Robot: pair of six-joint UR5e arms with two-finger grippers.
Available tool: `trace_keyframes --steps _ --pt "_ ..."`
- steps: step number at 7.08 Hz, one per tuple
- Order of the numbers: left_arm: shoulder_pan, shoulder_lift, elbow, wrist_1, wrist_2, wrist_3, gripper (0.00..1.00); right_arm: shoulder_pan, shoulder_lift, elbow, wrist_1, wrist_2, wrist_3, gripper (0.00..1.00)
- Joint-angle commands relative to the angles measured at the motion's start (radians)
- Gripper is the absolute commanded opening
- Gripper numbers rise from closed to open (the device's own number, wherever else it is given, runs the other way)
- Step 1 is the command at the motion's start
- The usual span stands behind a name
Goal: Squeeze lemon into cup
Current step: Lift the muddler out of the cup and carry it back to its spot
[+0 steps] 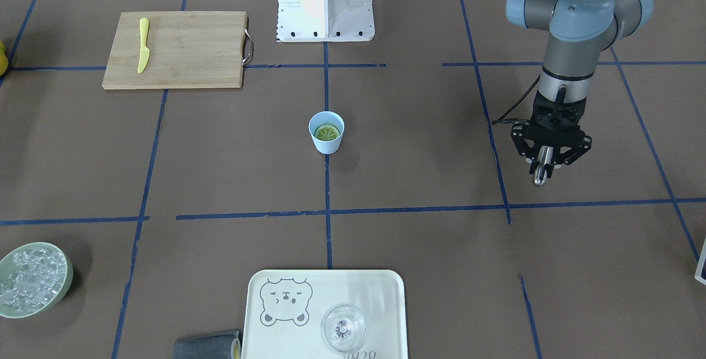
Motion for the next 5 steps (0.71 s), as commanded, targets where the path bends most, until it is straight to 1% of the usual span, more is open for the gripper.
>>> trace_keyframes --steps 1,2,3,5 --pt "0.001 0.066 0.010 -0.009 -0.065 -0.283 0.00 0.000 -0.005 -0.028 0.053 0.009 0.000 1.00" --pt "0.005 0.067 0.037 -0.025 -0.075 -0.320 0.00 0.000 -0.005 -0.025 0.053 0.009 0.000 1.00" --pt "0.010 0.065 0.086 -0.026 -0.073 -0.316 0.00 0.000 -0.005 -0.025 0.053 0.009 0.000 1.00" --pt "0.014 0.051 0.122 -0.026 -0.073 -0.315 0.00 0.000 -0.005 -0.026 0.065 0.009 0.002 1.00"
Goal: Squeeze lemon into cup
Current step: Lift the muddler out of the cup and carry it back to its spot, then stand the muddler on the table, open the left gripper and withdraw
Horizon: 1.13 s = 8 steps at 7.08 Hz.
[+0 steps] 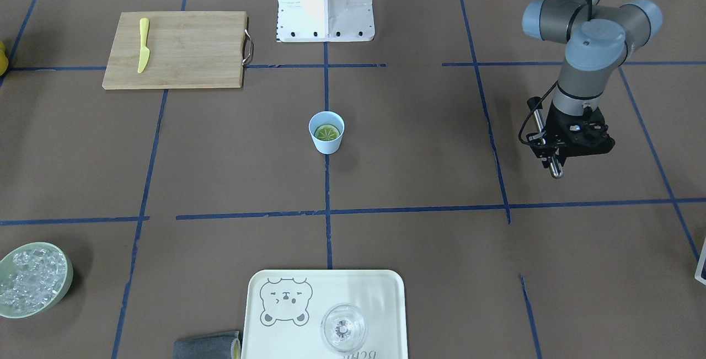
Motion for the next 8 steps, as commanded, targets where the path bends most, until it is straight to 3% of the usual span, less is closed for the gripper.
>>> trace_keyframes --steps 1,3,5,6,7,8 --pt "0.003 -0.008 0.031 -0.002 -0.002 -0.005 0.00 0.000 0.000 -0.001 0.006 0.000 0.001 1.00" --pt "0.007 -0.043 0.070 -0.002 -0.002 -0.008 0.00 0.000 0.000 -0.001 0.006 0.000 0.001 1.00" --pt "0.030 -0.066 0.107 -0.002 -0.001 -0.002 0.19 0.000 0.000 0.000 0.006 0.000 0.001 1.00" --pt "0.032 -0.066 0.104 -0.002 -0.001 -0.002 0.90 0.000 0.000 0.000 0.006 0.000 0.001 1.00" --pt "0.030 -0.066 0.095 -0.002 -0.001 0.001 1.00 0.000 0.001 0.000 0.006 0.000 0.001 1.00" --pt "0.029 -0.065 0.048 0.000 -0.002 0.021 1.00 0.000 0.001 0.000 0.008 0.000 0.001 1.00"
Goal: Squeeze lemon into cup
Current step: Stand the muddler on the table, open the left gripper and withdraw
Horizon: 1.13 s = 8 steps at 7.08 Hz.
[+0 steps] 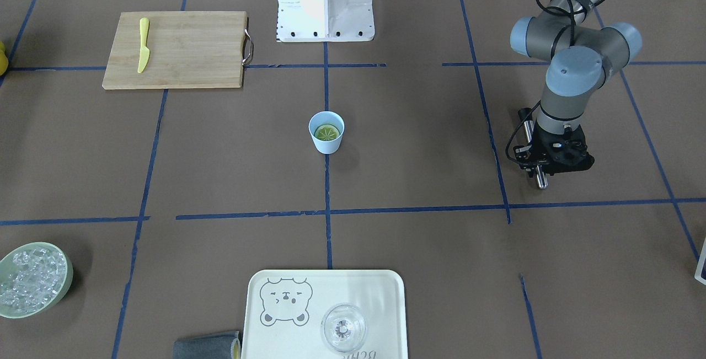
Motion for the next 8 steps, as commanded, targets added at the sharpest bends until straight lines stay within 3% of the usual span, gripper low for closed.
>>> trace_keyframes --steps 1,2,4,6,8 --pt "-0.010 0.020 -0.120 0.006 -0.030 0.107 1.00 0.000 0.001 0.008 0.001 0.000 0.000 1.00" --pt "-0.057 0.066 -0.188 0.009 -0.096 0.193 1.00 0.000 0.001 0.008 0.001 0.000 0.000 1.00" --pt "-0.334 0.137 -0.203 0.015 -0.237 0.568 1.00 0.000 0.002 0.008 0.001 0.002 0.000 1.00" --pt "-0.602 0.174 -0.064 0.032 -0.407 0.916 1.00 0.000 0.002 0.000 0.001 0.002 0.000 1.00" --pt "-0.766 0.177 0.018 0.250 -0.421 1.039 1.00 0.000 0.002 -0.001 0.001 0.002 0.000 1.00"
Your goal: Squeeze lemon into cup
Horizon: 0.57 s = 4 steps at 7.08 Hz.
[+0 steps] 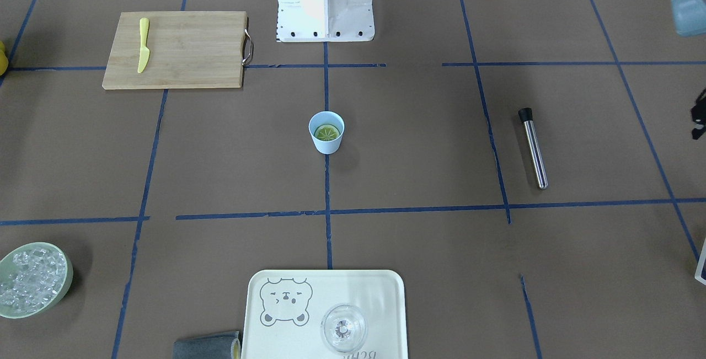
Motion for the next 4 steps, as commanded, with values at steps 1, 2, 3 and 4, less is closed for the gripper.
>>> trace_keyframes --steps 1,2,3,4 --pt "-0.200 0.020 0.025 0.160 -0.022 0.079 1.00 0.000 0.000 -0.002 0.000 0.000 0.000 1.00" --pt "-0.221 0.066 0.011 0.169 -0.054 0.079 1.00 0.000 0.000 0.003 0.000 0.000 0.000 1.00" --pt "-0.221 0.074 0.020 0.171 -0.102 0.076 1.00 0.000 -0.002 0.004 0.000 0.000 0.000 1.00" --pt "-0.220 0.073 0.022 0.169 -0.121 0.076 1.00 0.000 -0.002 0.006 0.000 0.000 0.000 1.00"
